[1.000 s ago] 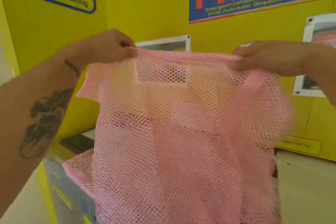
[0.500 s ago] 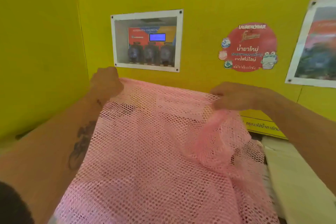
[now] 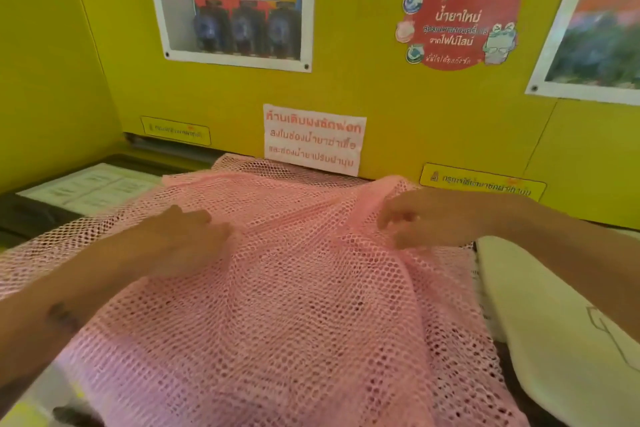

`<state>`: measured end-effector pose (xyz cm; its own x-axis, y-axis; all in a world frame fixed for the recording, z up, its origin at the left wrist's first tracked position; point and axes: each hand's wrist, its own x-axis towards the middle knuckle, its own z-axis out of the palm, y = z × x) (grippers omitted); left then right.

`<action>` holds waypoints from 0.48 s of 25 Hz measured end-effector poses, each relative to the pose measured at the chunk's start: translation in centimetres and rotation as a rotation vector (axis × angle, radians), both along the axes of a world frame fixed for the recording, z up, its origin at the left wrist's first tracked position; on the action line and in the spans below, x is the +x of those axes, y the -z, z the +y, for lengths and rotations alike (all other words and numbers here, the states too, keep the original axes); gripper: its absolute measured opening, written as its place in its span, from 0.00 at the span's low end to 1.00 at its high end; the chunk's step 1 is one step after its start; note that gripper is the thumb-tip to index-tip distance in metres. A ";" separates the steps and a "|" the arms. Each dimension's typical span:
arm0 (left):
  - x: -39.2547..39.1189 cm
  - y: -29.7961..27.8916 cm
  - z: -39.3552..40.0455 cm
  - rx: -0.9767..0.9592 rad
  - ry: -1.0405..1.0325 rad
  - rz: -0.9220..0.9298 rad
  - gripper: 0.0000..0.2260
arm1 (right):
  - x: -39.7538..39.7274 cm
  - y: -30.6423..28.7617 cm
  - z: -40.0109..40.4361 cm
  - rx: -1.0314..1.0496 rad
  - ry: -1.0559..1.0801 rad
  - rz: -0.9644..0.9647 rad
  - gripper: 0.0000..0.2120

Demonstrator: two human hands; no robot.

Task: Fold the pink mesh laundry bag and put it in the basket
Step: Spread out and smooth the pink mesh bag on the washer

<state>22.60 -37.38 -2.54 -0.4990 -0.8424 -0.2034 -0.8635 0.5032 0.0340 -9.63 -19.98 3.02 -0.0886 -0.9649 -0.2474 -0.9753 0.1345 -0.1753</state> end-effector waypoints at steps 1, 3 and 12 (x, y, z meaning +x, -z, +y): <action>0.4 0.3 0.6 0.032 -0.037 -0.003 0.32 | 0.3 0.4 0.3 0.096 0.006 0.055 0.17; 1.1 0.8 1.1 0.140 -0.139 0.057 0.48 | 0.3 1.6 0.4 0.087 -0.010 0.196 0.12; 3.4 2.2 -4.8 -0.153 -0.064 0.361 0.22 | 0.1 -1.5 3.9 0.025 -0.004 0.417 0.12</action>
<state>25.98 -42.17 -4.72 -0.4606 -0.8813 0.1059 -0.8398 0.4713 0.2694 -9.52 -16.13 4.55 -0.1821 -0.9597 -0.2141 -0.9627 0.1296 0.2377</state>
